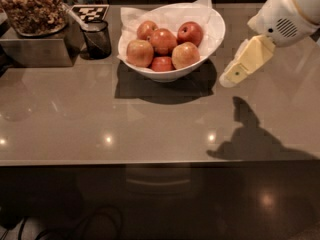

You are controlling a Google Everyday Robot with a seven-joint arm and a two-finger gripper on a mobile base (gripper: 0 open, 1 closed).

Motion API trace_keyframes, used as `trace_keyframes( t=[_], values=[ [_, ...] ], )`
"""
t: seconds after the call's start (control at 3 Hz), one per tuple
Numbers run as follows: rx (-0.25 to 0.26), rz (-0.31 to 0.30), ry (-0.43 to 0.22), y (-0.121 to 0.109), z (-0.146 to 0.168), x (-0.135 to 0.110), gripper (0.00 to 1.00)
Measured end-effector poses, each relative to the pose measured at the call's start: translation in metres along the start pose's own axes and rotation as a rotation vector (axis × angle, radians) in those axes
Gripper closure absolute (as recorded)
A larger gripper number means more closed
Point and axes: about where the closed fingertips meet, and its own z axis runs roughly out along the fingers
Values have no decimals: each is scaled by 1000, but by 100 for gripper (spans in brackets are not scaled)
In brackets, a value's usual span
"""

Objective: Pick apple from white bowl

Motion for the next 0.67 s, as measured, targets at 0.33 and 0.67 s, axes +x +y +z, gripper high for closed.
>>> trace_keyframes(
  t=[0.33,0.67],
  values=[
    [-41,-31,-11,-5,31,-22,0],
    [-92,-104,-6,-4,48,-43,0]
  ],
)
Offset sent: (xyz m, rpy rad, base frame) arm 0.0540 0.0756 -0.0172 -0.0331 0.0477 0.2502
